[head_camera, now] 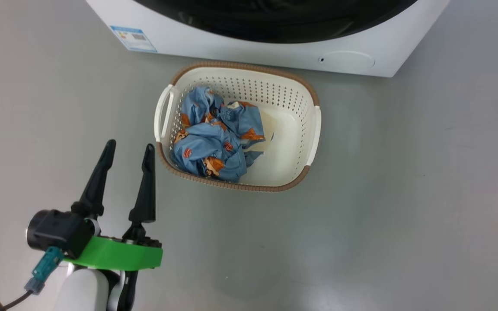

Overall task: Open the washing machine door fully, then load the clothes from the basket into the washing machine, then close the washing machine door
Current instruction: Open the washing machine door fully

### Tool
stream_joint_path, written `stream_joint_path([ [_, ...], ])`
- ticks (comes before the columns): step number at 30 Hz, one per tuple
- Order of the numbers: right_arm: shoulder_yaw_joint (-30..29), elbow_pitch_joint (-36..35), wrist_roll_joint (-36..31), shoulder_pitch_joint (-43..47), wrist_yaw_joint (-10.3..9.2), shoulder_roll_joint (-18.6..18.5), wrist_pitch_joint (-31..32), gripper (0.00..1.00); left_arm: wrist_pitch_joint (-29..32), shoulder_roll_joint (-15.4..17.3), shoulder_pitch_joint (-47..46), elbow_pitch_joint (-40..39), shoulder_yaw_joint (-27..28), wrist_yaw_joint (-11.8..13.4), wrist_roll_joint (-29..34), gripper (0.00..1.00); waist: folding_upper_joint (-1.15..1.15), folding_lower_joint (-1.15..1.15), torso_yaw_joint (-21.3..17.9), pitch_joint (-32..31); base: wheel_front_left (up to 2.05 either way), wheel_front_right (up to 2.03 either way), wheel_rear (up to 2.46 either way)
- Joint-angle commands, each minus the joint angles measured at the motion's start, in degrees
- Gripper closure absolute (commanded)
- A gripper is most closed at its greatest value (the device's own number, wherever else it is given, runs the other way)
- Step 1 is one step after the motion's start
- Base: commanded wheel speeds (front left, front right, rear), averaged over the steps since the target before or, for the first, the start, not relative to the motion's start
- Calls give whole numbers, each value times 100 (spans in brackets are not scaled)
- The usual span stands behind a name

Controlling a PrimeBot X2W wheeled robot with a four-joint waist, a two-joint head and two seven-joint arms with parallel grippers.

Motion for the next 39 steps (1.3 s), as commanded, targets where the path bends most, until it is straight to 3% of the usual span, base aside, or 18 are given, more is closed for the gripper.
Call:
stream_joint_path([
  [1,74,-100,102,-78,-6,-48,71,100,-52,109,-102,-156,161,19,-53,0,0,0,54,84,0,0,0],
  [12,-150,767,1390,-1151,-6,-14,1461,100,-52,109,-299,-192,101,81,-182,0,0,0,220,471,0,0,0],
  [19,-69,1163,1663,-1696,-6,100,2044,100,-52,109,-352,-189,67,134,-291,0,0,0,282,615,0,0,0],
  [39,72,1753,1874,-2265,-6,391,2626,100,-52,109,-372,-84,32,201,-352,0,0,0,354,566,0,0,0],
])
